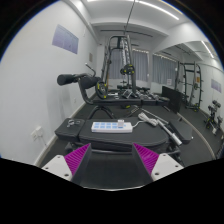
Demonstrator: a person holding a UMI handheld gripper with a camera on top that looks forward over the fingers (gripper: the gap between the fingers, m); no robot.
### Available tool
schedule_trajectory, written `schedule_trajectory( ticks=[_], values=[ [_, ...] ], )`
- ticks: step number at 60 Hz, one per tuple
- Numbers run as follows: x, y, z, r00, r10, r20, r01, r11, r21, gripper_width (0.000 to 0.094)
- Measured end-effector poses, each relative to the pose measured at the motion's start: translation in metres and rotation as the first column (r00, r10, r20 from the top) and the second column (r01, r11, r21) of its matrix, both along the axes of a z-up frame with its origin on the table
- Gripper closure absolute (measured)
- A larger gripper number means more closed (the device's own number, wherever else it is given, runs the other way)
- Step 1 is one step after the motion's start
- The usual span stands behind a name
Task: Unplug charger
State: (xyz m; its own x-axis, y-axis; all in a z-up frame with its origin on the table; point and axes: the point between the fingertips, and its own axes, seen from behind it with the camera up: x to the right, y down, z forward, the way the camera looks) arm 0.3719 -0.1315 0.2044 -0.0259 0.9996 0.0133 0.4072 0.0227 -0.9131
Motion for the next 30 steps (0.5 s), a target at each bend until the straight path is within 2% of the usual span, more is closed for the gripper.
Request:
schedule_trajectory(
  ticks=[11, 30],
  values=[
    [-0.044, 0.048, -0.022, 0.999, -0.038, -0.019, 0.038, 0.999, 0.011, 0.0077],
    [-0.181, 0.065, -0.091, 0.997, -0.022, -0.08, 0.018, 0.999, -0.043, 0.0068]
  ],
)
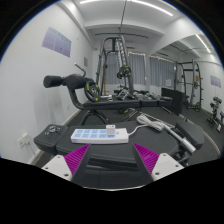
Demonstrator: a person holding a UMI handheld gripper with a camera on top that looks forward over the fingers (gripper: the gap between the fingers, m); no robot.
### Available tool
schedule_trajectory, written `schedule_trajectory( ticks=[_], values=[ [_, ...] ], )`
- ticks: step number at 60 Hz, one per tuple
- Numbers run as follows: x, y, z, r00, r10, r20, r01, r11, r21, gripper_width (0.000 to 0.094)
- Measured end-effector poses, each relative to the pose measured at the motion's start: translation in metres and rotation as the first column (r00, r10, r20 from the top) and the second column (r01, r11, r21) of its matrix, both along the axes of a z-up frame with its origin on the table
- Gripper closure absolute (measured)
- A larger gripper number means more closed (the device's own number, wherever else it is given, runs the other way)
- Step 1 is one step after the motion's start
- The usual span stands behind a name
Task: Unplug charger
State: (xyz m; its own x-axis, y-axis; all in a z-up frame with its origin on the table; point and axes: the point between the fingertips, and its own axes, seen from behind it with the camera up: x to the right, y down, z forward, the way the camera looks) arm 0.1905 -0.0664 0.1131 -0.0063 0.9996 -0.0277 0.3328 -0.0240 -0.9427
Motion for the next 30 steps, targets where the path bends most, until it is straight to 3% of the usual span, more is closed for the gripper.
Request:
schedule_trajectory(
  ticks=[19, 30],
  values=[
    [-0.167, -0.01, -0.053, 0.999, 0.02, -0.036, -0.018, 0.998, 0.068, 0.0084],
    [-0.224, -0.011, -0.076, 1.0, -0.006, 0.007, 0.006, 0.999, 0.045, 0.0083]
  ],
)
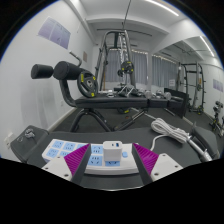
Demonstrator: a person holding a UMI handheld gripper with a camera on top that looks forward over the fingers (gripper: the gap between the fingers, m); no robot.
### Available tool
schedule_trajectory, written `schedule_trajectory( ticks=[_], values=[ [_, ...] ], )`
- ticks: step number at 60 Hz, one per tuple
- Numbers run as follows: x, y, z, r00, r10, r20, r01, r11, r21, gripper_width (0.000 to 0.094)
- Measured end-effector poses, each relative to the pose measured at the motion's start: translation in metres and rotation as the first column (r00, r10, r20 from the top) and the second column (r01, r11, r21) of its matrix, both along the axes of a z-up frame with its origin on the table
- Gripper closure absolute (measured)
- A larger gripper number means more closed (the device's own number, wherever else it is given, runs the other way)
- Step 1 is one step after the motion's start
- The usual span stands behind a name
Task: Unplug charger
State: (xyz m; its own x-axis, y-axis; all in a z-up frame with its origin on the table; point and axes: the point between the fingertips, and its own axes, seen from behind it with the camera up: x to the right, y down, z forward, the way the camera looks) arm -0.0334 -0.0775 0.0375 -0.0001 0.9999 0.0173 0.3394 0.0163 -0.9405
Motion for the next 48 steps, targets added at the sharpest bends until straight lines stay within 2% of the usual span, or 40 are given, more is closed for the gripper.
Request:
schedule_trajectory(
  ticks=[8, 14, 15, 18, 21, 24, 29, 36, 43, 48],
  values=[
    [-0.021, -0.001, -0.014, 0.999, -0.003, 0.042, 0.003, 1.0, 0.002, 0.0084],
    [-0.027, 0.004, -0.026, 0.997, -0.011, 0.071, 0.011, 1.0, -0.002, 0.0135],
    [-0.027, 0.003, -0.026, 0.997, -0.008, 0.076, 0.008, 1.0, -0.007, 0.0214],
    [-0.03, 0.004, -0.026, 0.997, -0.024, 0.079, 0.025, 1.0, -0.017, 0.0676],
    [-0.029, 0.004, -0.024, 0.997, -0.025, 0.079, 0.028, 0.999, -0.033, 0.0721],
    [-0.031, 0.005, -0.005, 0.999, -0.02, 0.026, 0.021, 1.0, -0.021, 0.0738],
    [-0.032, 0.013, 0.071, 0.99, -0.025, -0.136, 0.021, 0.999, -0.034, 0.0739],
    [-0.022, 0.059, 0.139, 0.987, -0.074, -0.145, 0.071, 0.997, -0.027, 0.074],
    [-0.009, 0.123, 0.148, 0.989, -0.121, -0.084, 0.118, 0.992, -0.034, 0.074],
    [0.001, 0.178, 0.122, 0.982, -0.186, -0.019, 0.186, 0.983, 0.009, 0.0741]
  ],
)
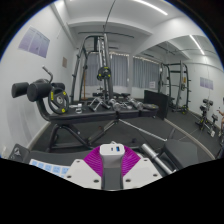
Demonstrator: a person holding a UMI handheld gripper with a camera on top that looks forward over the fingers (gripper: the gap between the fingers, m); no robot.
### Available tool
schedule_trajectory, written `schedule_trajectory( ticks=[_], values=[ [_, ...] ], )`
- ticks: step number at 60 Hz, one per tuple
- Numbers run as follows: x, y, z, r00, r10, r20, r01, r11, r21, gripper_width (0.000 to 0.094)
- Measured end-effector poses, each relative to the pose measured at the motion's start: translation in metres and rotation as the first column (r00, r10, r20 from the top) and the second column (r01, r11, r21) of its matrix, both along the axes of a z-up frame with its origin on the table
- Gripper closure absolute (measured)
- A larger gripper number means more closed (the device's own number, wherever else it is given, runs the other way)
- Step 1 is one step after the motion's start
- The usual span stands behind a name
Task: Unplug charger
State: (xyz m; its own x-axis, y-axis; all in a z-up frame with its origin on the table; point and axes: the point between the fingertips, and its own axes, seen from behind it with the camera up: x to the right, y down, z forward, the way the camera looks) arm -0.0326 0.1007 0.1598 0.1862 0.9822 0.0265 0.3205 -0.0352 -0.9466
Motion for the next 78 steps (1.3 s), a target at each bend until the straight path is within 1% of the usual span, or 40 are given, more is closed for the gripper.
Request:
schedule_trajectory(
  ticks=[6, 11, 16, 21, 22, 23, 28, 32, 34, 37, 40, 48, 56, 60, 63, 68, 74, 78],
  values=[
    [0.006, 0.035, -0.055, 0.993, -0.028, 0.115, 0.03, 0.999, -0.024, 0.0732],
    [0.009, 0.049, -0.102, 0.977, -0.038, 0.209, 0.04, 0.999, -0.005, 0.0713],
    [0.007, 0.055, -0.141, 0.959, -0.042, 0.279, 0.039, 0.999, 0.015, 0.0651],
    [0.004, 0.05, -0.155, 0.952, -0.019, 0.304, 0.017, 1.0, 0.009, 0.0584],
    [0.007, 0.05, -0.157, 0.951, -0.017, 0.308, 0.015, 1.0, 0.008, 0.0562],
    [0.007, 0.049, -0.158, 0.951, -0.012, 0.309, 0.011, 1.0, 0.005, 0.0514],
    [0.011, 0.048, -0.145, 0.955, -0.013, 0.296, 0.006, 1.0, 0.024, 0.0214],
    [0.023, 0.046, -0.124, 0.961, -0.01, 0.276, -0.003, 0.999, 0.047, 0.0063],
    [0.032, 0.043, -0.107, 0.968, -0.001, 0.25, -0.011, 0.999, 0.047, 0.0079],
    [0.051, 0.038, -0.08, 0.977, 0.011, 0.214, -0.023, 0.998, 0.052, 0.0078],
    [0.079, 0.038, -0.051, 0.983, -0.003, 0.184, -0.008, 0.998, 0.06, 0.008],
    [0.18, 0.021, 0.02, 0.99, -0.008, 0.138, -0.003, 0.997, 0.082, 0.0082],
    [0.282, -0.007, 0.074, 0.995, 0.001, 0.101, -0.006, 0.999, 0.054, 0.0081],
    [0.326, -0.024, 0.089, 0.996, 0.002, 0.093, -0.004, 1.0, 0.024, 0.0078],
    [0.353, -0.042, 0.096, 0.997, 0.021, 0.077, -0.021, 1.0, 0.002, 0.0081],
    [0.391, -0.059, 0.099, 0.996, 0.03, 0.088, -0.029, 1.0, -0.007, 0.0079],
    [0.418, -0.075, 0.104, 0.996, 0.042, 0.083, -0.042, 0.999, 0.0, 0.0081],
    [0.423, -0.089, 0.108, 0.994, 0.073, 0.076, -0.073, 0.997, -0.002, 0.0083]
  ],
)
